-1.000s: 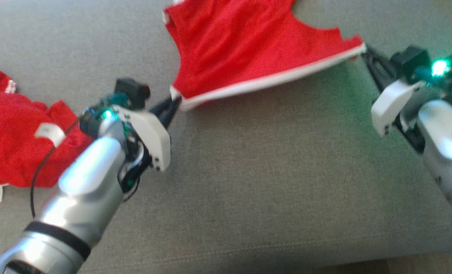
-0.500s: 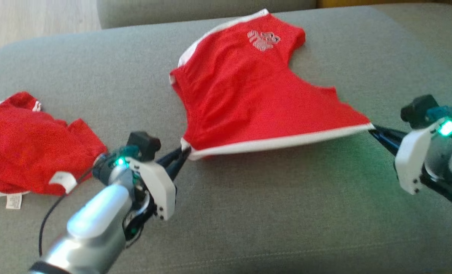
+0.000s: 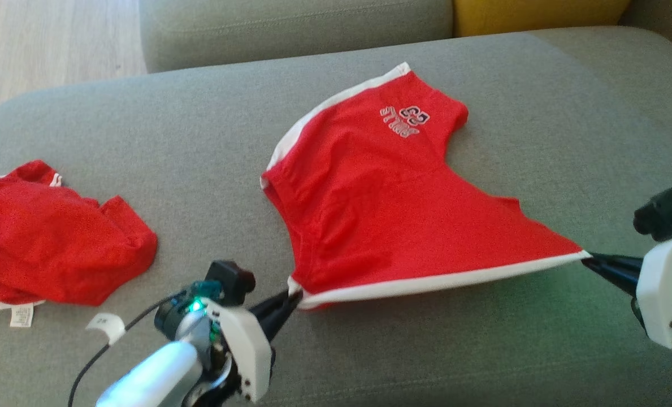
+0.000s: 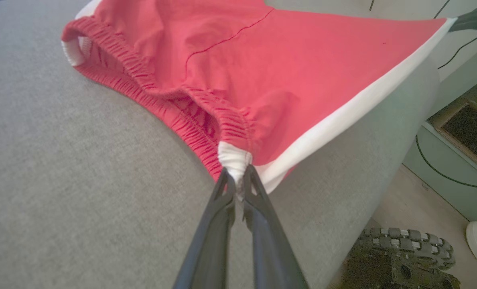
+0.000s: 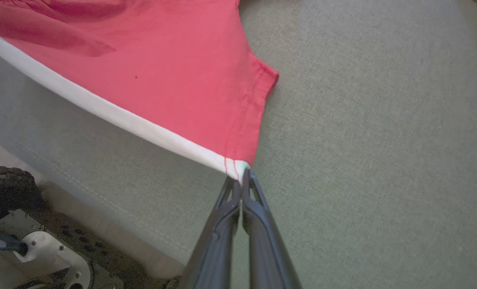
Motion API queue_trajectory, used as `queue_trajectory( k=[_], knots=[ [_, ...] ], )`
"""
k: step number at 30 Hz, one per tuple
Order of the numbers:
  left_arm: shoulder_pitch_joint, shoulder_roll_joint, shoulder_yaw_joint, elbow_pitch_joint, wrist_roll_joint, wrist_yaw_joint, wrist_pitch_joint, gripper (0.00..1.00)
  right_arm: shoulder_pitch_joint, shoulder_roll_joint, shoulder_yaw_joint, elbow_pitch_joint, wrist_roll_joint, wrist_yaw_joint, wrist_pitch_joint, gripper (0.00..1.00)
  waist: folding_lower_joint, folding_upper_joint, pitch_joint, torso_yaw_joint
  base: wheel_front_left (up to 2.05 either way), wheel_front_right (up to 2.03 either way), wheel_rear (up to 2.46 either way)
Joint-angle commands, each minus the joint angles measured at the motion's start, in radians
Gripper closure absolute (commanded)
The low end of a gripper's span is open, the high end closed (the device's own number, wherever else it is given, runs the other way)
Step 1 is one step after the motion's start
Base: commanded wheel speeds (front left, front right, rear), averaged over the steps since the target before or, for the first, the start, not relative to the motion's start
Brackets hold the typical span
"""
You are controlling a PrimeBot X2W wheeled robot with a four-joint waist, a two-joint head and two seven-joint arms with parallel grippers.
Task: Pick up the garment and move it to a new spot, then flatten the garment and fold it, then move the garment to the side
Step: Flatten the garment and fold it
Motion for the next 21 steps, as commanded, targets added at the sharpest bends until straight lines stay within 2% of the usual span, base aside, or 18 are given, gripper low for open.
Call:
queue_trajectory(
  k=[1,8,11,16,21],
  knots=[
    [-0.022,0.051,0.037,-0.04,-0.01,0.011,0.006,1.0,0.019,-0.062,-0.015,-0.02,0.009,-0.001,0.004,1.0,0.0001,-0.0001,-0.005,-0.004,0.0,0.0,0.0],
    [0.074,0.134,0.02,-0.222,-0.059,0.038,0.103,1.0,0.075,-0.147,-0.025,-0.114,0.074,-0.001,0.093,1.0,0.0001,-0.0001,-0.023,-0.009,0.0,0.0,0.0],
    [0.092,0.162,0.022,-0.3,-0.074,0.055,0.135,1.0,0.08,-0.157,-0.067,-0.132,0.104,-0.001,0.091,1.0,0.0001,-0.0001,-0.024,-0.006,0.0,0.0,0.0],
    [0.067,0.177,0.043,-0.37,-0.065,0.084,0.143,1.0,0.041,-0.122,-0.131,-0.123,0.054,-0.001,0.083,1.0,0.0001,-0.0001,-0.002,0.011,0.0,0.0,0.0],
    [-0.008,0.148,0.063,-0.388,-0.051,0.091,0.142,1.0,-0.025,-0.079,-0.215,-0.082,0.01,-0.001,0.068,1.0,0.0001,-0.0001,0.053,0.06,0.0,0.0,0.0]
  ],
)
